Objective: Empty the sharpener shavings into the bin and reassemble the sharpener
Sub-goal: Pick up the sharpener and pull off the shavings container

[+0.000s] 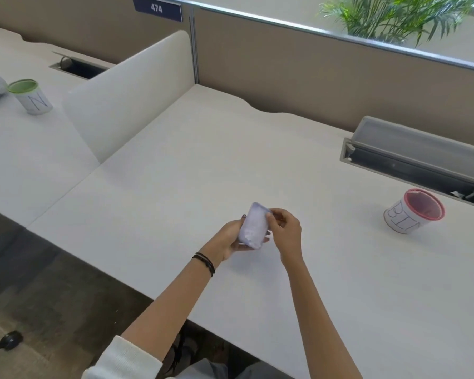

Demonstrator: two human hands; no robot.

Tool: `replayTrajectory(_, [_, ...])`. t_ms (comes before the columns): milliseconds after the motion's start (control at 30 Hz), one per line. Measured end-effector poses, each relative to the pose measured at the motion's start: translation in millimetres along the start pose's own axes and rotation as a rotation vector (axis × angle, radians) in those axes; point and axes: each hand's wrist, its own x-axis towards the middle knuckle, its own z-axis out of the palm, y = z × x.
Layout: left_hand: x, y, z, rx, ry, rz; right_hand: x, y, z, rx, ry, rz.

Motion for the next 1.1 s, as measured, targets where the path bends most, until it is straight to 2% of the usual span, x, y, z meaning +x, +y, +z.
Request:
replayTrajectory(267, [1,31,63,0.003,-0.198,0.04,29,-45,-64,-0.053,0.045,0.048])
replayTrajectory(667, [13,28,131,-0.205,-0.211,0.062,48,-82,-114,-0.455,0.125,0.028])
replayTrajectory(1100, [13,48,145,-0.131,-0.224,0.1,60,-93,-128,-0.436,0.161,-0.013])
